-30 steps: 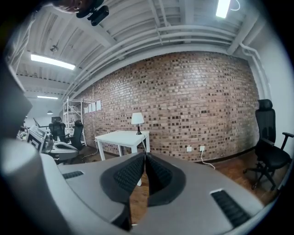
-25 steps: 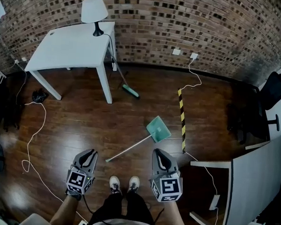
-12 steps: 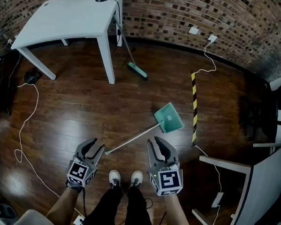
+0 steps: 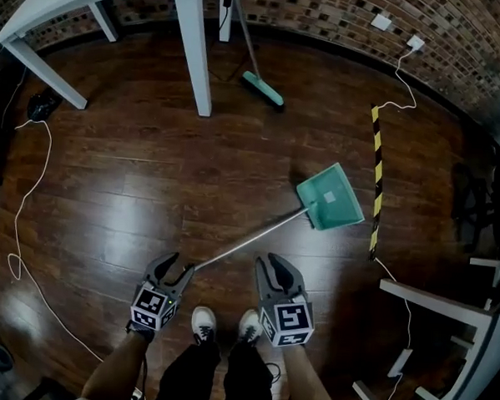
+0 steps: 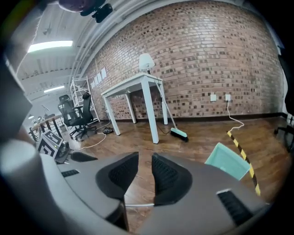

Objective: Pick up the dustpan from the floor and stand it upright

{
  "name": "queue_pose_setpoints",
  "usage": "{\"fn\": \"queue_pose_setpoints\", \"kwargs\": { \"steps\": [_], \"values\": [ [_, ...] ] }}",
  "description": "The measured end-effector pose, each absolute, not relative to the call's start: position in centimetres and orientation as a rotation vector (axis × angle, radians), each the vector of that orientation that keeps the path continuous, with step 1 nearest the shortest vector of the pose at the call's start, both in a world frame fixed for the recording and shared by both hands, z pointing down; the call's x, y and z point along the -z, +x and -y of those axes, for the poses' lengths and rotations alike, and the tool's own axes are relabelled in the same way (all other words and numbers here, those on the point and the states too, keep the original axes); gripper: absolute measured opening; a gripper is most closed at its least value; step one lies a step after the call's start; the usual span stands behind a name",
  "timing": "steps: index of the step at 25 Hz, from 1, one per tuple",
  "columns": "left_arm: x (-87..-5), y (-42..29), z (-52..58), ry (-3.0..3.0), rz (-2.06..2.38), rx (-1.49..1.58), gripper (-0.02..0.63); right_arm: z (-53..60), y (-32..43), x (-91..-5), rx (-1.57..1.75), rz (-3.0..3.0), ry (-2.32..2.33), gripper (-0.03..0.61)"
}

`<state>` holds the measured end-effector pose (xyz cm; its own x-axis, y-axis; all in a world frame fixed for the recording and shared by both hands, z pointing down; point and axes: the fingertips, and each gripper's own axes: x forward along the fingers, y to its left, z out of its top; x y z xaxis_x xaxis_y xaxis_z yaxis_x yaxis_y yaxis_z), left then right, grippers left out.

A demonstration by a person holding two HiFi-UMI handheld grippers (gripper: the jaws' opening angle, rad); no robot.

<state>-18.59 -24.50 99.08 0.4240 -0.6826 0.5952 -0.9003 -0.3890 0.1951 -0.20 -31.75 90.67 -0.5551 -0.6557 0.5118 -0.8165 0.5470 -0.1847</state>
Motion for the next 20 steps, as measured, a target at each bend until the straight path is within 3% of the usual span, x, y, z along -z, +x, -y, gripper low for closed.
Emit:
{"fn": "queue_pose_setpoints", "kwargs": {
  "steps": [11, 18, 20],
  "values": [
    [-119.5, -17.9, 17.7, 2.211, 1.027, -0.864, 0.278, 30.0, -2.0, -103.4, -0.562, 2.425, 1.122, 0.101],
    [-128.1, -19.1, 13.9, 2.061, 1.053, -1.097, 0.275, 30.7, -0.4, -105.5, -0.564, 2.405, 1.129, 0.123],
    [-129.1, -19.3, 13.8, 2.052, 1.066, -1.158, 0.222, 30.9, 0.1, -105.1, -0.555, 2.409, 1.138, 0.121]
  ]
}}
